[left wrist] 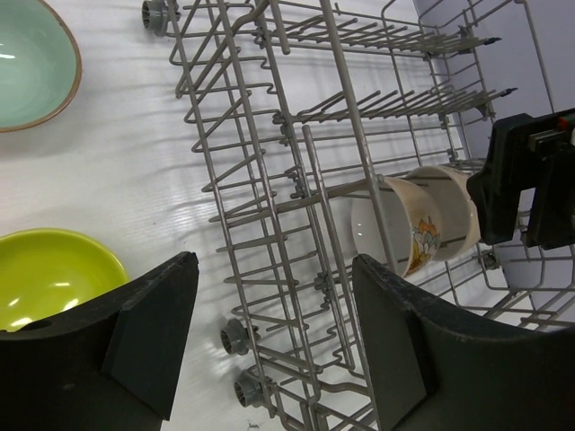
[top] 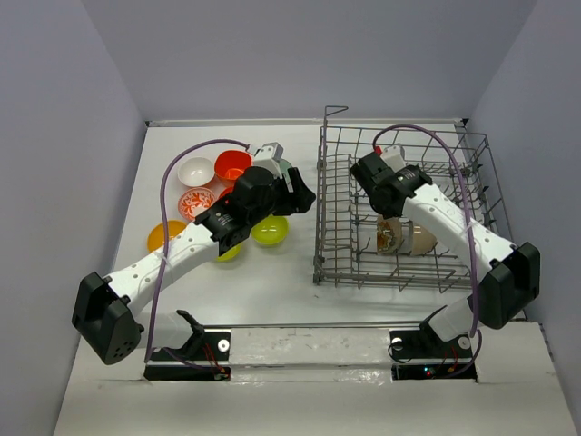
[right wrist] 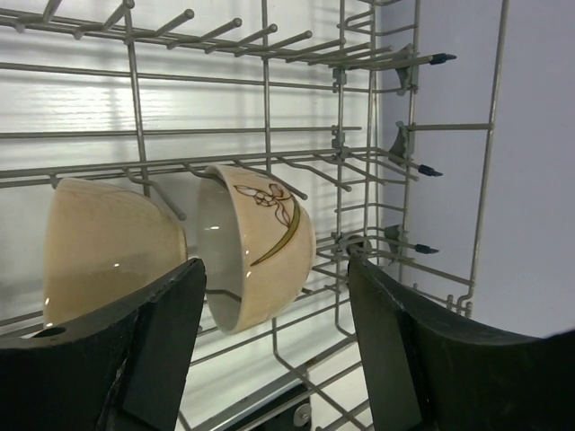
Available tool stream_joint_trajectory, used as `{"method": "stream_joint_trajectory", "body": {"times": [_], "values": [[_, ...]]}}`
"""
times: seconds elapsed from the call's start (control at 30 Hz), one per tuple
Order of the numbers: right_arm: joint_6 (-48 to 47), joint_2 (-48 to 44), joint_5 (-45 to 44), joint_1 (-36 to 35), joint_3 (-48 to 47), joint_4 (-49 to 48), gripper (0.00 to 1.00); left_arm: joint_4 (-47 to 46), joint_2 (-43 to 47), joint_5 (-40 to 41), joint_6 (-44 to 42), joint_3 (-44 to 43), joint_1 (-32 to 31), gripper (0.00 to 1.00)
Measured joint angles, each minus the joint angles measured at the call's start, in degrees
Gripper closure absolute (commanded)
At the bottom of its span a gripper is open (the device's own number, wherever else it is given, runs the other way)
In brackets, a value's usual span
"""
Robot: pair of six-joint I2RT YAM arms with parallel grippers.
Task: Load the bowls into the dish rack
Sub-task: Insert the bowl into the dish rack, then pick up the bowl from the corner of the board.
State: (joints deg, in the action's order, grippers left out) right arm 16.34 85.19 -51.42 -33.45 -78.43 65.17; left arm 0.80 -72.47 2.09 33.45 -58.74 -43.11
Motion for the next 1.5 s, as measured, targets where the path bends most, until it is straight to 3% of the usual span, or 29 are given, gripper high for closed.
{"method": "stream_joint_trajectory", "body": {"times": [0.2, 0.47, 0.77, 1.1, 1.5], "values": [[3.1, -2.2, 5.3, 0.0, -0.4, -0.4, 0.29, 4.2, 2.1, 4.6, 0.1, 0.0, 0.1, 0.22], [6.1, -14.9, 19.2, 0.0, -0.5, -7.5, 0.29, 12.5, 6.9, 14.8, 3.4, 0.0, 1.9, 0.21], [8.1, -22.1, 30.9, 0.0, 9.3, -16.1, 0.28, 18.9, 17.5, 23.6, 11.1, 6.0, 3.7, 0.20], [8.5, -26.6, 38.0, 0.0, 15.5, -20.8, 0.28, 26.3, 21.2, 28.9, 20.5, 11.1, 5.0, 0.19], [8.7, -26.3, 40.9, 0.0, 19.5, -24.5, 0.27, 30.5, 24.6, 32.4, 25.0, 11.5, 7.5, 0.18]]}}
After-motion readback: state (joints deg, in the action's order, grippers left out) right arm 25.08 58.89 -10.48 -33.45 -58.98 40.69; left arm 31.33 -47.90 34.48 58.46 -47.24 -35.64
